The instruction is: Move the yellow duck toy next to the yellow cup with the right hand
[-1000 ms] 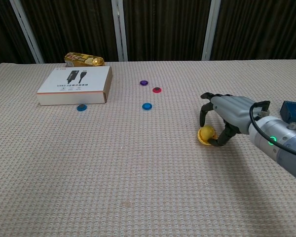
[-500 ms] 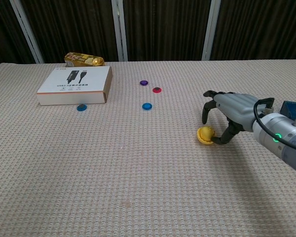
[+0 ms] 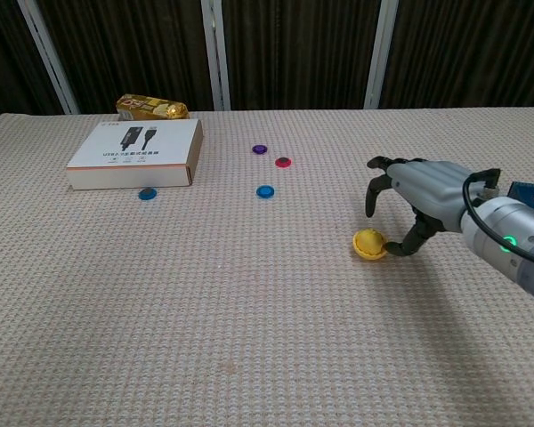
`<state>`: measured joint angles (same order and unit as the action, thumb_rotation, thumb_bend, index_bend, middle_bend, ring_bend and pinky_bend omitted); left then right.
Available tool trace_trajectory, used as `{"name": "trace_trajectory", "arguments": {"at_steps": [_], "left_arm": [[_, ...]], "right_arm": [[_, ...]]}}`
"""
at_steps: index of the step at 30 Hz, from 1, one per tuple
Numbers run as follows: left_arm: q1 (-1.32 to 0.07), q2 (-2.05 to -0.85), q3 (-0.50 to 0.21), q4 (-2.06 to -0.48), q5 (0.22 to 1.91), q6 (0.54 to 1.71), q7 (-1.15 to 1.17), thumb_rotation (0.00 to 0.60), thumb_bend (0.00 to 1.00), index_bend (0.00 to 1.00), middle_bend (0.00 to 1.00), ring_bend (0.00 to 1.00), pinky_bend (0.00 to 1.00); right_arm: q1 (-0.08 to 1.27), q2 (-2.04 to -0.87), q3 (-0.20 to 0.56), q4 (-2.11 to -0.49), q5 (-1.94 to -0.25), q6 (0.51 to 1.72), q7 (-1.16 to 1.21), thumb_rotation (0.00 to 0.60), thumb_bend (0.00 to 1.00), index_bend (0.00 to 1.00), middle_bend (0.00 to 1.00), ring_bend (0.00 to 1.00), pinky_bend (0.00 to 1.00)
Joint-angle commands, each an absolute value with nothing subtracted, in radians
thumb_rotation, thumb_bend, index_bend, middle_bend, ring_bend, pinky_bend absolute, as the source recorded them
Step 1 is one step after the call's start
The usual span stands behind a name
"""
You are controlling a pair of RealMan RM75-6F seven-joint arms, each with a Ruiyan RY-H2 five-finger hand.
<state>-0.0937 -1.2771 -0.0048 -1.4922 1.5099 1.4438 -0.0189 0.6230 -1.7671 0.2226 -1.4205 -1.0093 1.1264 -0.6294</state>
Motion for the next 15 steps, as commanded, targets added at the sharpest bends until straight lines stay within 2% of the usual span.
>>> {"name": "trace_trajectory", "arguments": {"at_steps": [1,4,7,10,13,15], "left_arm": [[-0.094,-1.277,-0.005,-1.491,1.511,1.444,-0.018,0.6,0.0,0.0,0.0,0.0,0.17],[-0.095,-1.278,-0.003,-1.485,1.512,1.441,-0.017,0.6,0.0,0.0,0.0,0.0,0.17],[-0.098,-1.279,-0.001,-1.48,1.516,1.439,-0.01,0.6,0.0,0.0,0.0,0.0,0.17],[-0.099,-1.279,0.002,-1.478,1.526,1.443,0.0,0.6,0.0,0.0,0.0,0.0,0.17],[-0.098,-1.279,0.005,-1.479,1.534,1.447,0.007,0.6,0.0,0.0,0.0,0.0,0.17],[-0.098,-1.278,0.008,-1.48,1.537,1.447,0.011,0.6,0.0,0.0,0.0,0.0,0.17]], "right_arm": [[0.621,-1.754,0.215,-1.43,-1.014,1.136,-0.642,0.6,0.22,0.37,0.0,0.0,0.0],[0.612,-1.719,0.2,-1.453,-1.028,1.153,-0.666,0.6,0.13,0.34,0.0,0.0,0.0],[0.597,-1.66,0.178,-1.493,-1.053,1.184,-0.707,0.6,0.05,0.26,0.0,0.0,0.0],[0.571,-1.594,0.162,-1.553,-1.079,1.226,-0.72,0.6,0.02,0.12,0.0,0.0,0.0],[0.537,-1.518,0.143,-1.623,-1.103,1.267,-0.72,0.6,0.0,0.03,0.0,0.0,0.0],[0.504,-1.446,0.12,-1.687,-1.136,1.306,-0.718,0.6,0.0,0.01,0.0,0.0,0.0]]}}
